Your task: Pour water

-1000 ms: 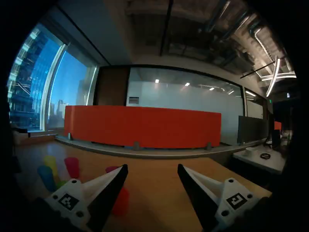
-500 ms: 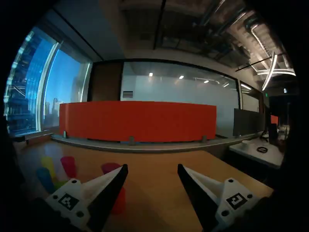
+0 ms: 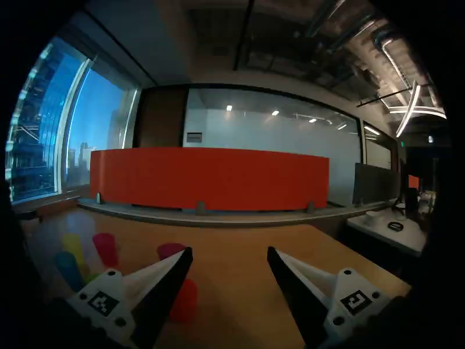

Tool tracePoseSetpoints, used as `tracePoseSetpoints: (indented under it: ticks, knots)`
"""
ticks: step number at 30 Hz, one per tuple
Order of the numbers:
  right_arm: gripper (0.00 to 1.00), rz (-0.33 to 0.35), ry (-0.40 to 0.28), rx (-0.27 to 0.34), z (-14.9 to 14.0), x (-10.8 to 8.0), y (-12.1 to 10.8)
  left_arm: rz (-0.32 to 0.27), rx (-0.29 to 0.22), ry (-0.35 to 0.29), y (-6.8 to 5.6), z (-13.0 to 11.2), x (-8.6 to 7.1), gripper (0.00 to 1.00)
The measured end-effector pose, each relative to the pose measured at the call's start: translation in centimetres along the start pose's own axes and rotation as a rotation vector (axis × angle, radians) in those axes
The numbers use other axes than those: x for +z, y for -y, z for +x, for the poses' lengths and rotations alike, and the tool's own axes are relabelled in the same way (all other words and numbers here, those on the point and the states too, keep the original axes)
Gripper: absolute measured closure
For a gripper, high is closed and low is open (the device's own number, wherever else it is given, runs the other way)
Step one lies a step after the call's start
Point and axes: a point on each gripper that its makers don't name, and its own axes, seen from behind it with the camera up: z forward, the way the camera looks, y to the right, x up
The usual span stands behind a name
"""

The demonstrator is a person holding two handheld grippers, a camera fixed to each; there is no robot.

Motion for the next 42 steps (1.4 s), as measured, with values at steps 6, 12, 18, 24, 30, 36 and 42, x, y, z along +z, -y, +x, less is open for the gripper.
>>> tracePoseSetpoints:
  ticks: [6,12,18,24,30,36,42]
  knots:
    - [0.01,0.001,-0.001,0.005,0.3,-0.1,0.0,0.002,-0.015,0.004,0.4,-0.5,0.0,0.15]
    - [0.01,-0.008,-0.004,-0.003,0.6,-0.4,-0.2,0.002,-0.021,0.007,0.6,-0.8,0.1,0.16]
    - [0.01,-0.008,-0.007,0.000,0.9,-0.5,-0.2,-0.001,-0.023,0.004,0.5,-1.0,0.1,0.16]
    - [0.01,-0.009,-0.006,0.000,0.9,-0.5,-0.2,-0.001,-0.015,-0.002,0.5,-1.0,0.1,0.15]
    - [0.01,-0.011,-0.007,0.002,0.9,-0.6,-0.4,-0.002,-0.011,-0.001,0.4,-1.1,0.0,0.16]
    - [0.00,-0.012,-0.012,0.010,0.9,-0.9,-0.7,-0.003,-0.006,-0.001,0.3,-1.0,0.0,0.16]
    - [0.01,-0.009,-0.032,0.017,1.2,-1.3,-1.1,-0.003,-0.005,-0.001,0.4,-1.0,0.0,0.15]
